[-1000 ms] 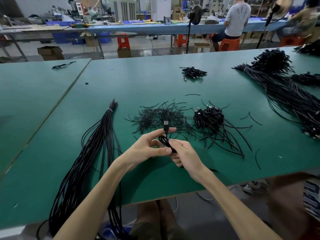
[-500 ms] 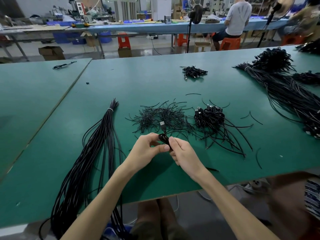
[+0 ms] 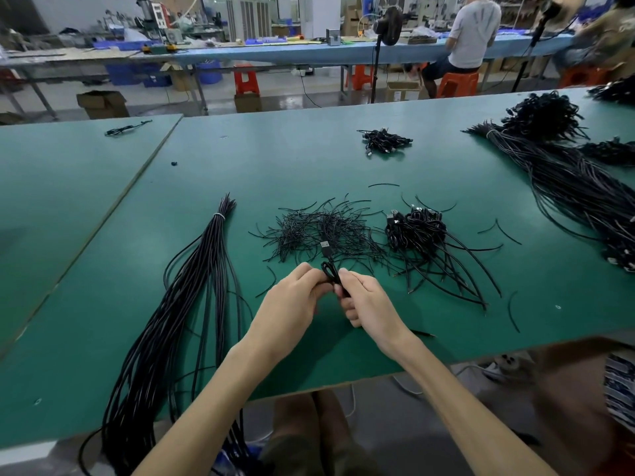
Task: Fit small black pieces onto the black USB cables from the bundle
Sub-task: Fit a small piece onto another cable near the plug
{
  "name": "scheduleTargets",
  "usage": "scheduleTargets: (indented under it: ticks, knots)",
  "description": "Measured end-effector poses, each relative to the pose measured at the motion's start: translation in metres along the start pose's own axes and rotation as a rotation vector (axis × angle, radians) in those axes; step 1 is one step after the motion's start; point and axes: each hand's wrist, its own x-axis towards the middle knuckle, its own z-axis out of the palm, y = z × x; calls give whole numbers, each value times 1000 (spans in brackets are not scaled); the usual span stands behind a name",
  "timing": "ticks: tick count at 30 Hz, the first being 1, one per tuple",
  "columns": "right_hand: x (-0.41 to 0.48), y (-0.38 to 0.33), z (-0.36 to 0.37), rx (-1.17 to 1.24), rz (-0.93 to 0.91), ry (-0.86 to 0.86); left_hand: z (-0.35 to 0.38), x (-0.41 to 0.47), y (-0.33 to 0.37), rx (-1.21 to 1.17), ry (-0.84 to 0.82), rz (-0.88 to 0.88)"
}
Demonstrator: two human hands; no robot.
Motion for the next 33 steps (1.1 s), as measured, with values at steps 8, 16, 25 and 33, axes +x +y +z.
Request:
scheduleTargets:
  ticks: [8,16,25,33]
  knots:
    - [-2,0,0,-14,-60,-56,0,2,-2,-176,-22,-39]
    - [-1,0,-1,-7,-54,-12,15,5,8,-508,-43,-301]
    - [2,6,2,-28,-105,-25,5,6,8,-484,-67,-285]
    - [5,13,2,-195,-179,-28,-3,14,0,-353,-96,-214]
